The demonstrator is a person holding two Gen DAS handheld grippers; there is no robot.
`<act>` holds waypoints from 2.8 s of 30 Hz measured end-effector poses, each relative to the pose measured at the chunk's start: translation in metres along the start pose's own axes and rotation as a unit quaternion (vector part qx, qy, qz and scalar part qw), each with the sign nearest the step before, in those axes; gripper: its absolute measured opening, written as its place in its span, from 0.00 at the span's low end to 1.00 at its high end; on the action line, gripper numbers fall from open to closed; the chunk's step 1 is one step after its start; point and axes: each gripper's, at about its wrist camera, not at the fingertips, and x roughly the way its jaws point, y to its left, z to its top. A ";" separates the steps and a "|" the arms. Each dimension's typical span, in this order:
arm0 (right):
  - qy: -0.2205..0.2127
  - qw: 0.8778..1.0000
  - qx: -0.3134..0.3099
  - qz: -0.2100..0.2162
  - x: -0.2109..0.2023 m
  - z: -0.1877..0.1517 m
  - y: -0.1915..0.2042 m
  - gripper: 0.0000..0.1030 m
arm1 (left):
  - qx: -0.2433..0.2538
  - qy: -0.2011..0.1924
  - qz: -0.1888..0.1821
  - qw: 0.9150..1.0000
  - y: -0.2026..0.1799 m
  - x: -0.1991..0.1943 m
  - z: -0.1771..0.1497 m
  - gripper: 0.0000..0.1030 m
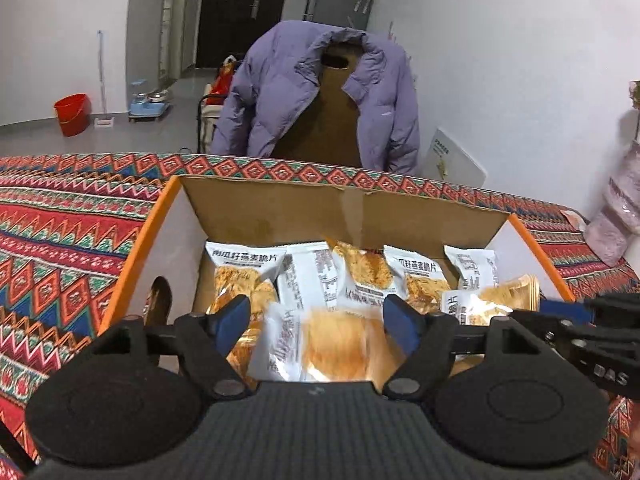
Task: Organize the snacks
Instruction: 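Carry both packets into the box and open both grippers, then withdraw both tools from the box back toward the snack pile, then grasp a pink packet with the left gripper while the right grasps another pink packet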
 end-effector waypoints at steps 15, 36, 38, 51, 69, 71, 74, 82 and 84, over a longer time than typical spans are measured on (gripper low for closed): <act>-0.063 0.997 -0.052 -0.013 -0.112 -0.006 0.022 0.70 | 0.070 -0.060 0.004 0.996 0.006 -0.135 -0.010 0.89; -0.164 0.983 -0.077 -0.037 -0.299 -0.171 0.110 1.00 | 0.091 -0.186 0.035 0.978 -0.009 -0.345 -0.206 1.00; -0.158 0.983 -0.078 -0.043 -0.304 -0.191 0.119 1.00 | 0.084 -0.176 0.035 0.980 -0.010 -0.349 -0.221 1.00; -0.099 0.993 -0.055 -0.041 -0.293 -0.255 0.131 1.00 | 0.102 -0.128 0.028 0.986 -0.016 -0.341 -0.264 1.00; -0.083 0.994 0.063 -0.035 -0.247 -0.225 0.080 0.98 | 0.102 -0.047 -0.024 0.993 -0.026 -0.249 -0.226 0.92; -0.081 0.993 0.079 -0.033 -0.238 -0.218 0.073 0.96 | 0.106 -0.039 -0.025 0.993 -0.026 -0.237 -0.222 0.92; -0.077 0.992 0.096 -0.029 -0.222 -0.209 0.063 0.92 | 0.107 -0.019 -0.027 0.994 -0.025 -0.212 -0.216 0.92; -0.052 0.993 0.109 -0.018 -0.165 -0.184 0.047 0.84 | 0.120 0.030 -0.012 0.992 -0.021 -0.171 -0.217 0.71; -0.046 0.991 0.123 -0.014 -0.150 -0.178 0.040 0.80 | 0.117 0.031 -0.016 0.992 -0.018 -0.171 -0.216 0.71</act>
